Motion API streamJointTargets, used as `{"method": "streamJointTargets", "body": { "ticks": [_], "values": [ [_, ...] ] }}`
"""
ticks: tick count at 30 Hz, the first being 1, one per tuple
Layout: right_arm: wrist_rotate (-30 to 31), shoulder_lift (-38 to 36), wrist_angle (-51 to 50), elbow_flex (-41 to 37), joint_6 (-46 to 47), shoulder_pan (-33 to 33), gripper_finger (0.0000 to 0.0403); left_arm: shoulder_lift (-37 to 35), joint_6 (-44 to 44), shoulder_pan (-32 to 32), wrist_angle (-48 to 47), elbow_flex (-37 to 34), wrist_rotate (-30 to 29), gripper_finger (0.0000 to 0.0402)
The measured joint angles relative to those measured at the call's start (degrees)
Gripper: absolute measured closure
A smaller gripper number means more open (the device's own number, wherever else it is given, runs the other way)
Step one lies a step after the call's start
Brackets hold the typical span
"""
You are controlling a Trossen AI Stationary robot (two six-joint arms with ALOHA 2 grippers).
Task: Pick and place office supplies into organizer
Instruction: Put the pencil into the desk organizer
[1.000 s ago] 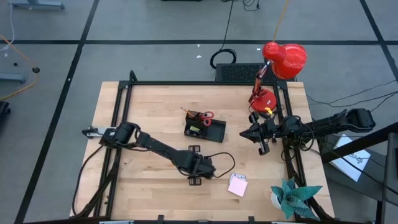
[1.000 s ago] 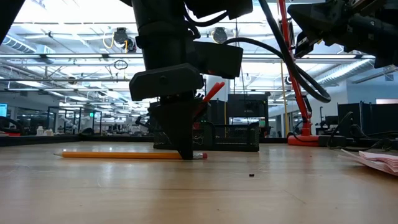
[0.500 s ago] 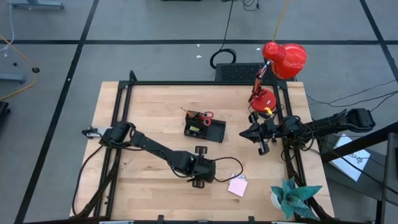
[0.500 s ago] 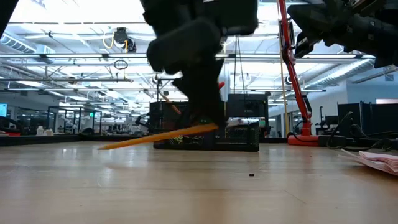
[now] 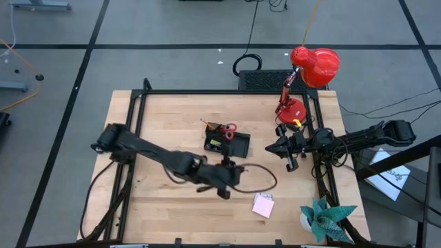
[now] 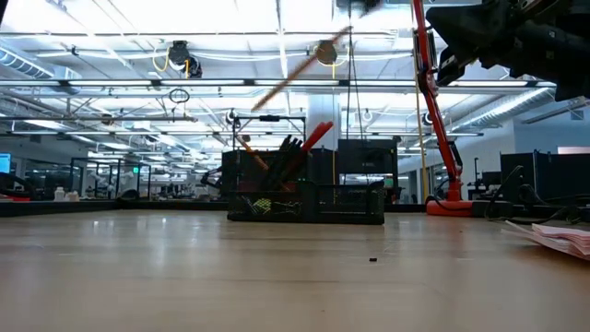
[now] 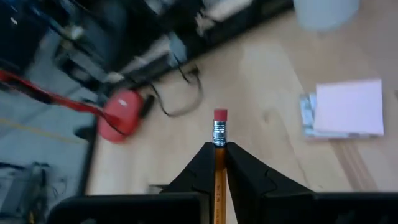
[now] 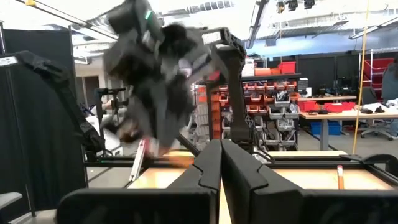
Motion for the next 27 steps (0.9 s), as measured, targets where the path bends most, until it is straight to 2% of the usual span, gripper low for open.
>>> {"method": "streamJointTargets", "body": {
  "ticks": [5,9,12,16,18,21,27],
  "values": [
    [0.0,0.0,0.1,0.0,0.0,0.0,0.0399,-6.8,6.4,1.7,2.0,-0.4,4.4,0.0367],
    [0.0,0.0,0.0,0.0,0.0,0.0,0.0399,-12.6,10.9,4.2,6.3,-4.6,10.8,0.0367],
    [0.0,0.0,-0.3,0.0,0.0,0.0,0.0399,-17.5,12.2,7.4,13.6,-11.5,17.2,0.0367],
    [0.0,0.0,-0.5,0.0,0.0,0.0,0.0399,-23.5,10.8,13.0,28.5,-23.9,25.8,0.0366],
    [0.0,0.0,-0.5,0.0,0.0,0.0,0.0399,-25.0,9.4,15.9,35.5,-29.9,27.0,0.0366],
    [0.0,-0.1,-0.6,0.0,0.0,0.0,0.0399,-25.7,7.7,20.1,41.1,-36.7,28.1,0.0366],
    [0.1,0.0,-0.8,0.0,-0.3,0.0,0.0399,-25.2,5.5,26.9,46.3,-42.2,33.4,0.0366]
  ]
}}
